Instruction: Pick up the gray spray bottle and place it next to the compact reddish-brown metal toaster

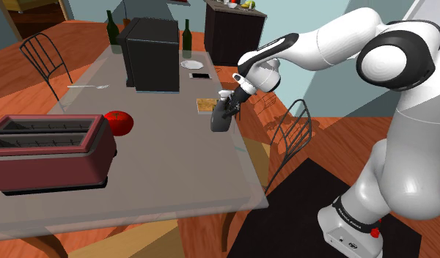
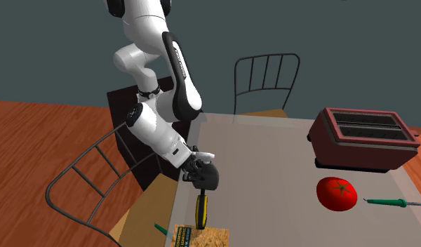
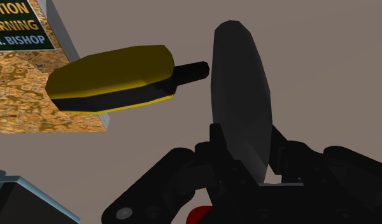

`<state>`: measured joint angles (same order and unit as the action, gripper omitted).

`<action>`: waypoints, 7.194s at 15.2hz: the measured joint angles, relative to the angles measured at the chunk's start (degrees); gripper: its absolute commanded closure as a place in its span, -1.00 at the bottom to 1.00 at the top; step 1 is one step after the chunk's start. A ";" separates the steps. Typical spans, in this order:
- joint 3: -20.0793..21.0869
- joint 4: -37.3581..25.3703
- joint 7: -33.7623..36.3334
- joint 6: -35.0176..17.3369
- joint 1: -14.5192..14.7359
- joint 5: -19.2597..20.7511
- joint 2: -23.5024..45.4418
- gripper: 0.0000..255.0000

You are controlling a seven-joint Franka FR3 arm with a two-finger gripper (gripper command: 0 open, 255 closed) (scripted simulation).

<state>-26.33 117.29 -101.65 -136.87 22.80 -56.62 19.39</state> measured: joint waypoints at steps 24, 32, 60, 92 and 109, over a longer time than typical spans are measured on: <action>-2.97 -1.48 9.63 4.85 2.07 9.89 -7.53 1.00; -3.93 -3.59 14.32 8.11 2.67 14.39 -10.60 1.00; -5.33 -17.57 27.52 23.51 2.95 24.54 -16.49 1.00; 5.52 -40.15 56.88 20.30 16.80 29.26 -2.19 1.00; 8.20 -63.19 68.20 21.91 20.19 29.59 16.29 1.00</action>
<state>-18.14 54.10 -33.45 -114.97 42.99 -27.03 35.68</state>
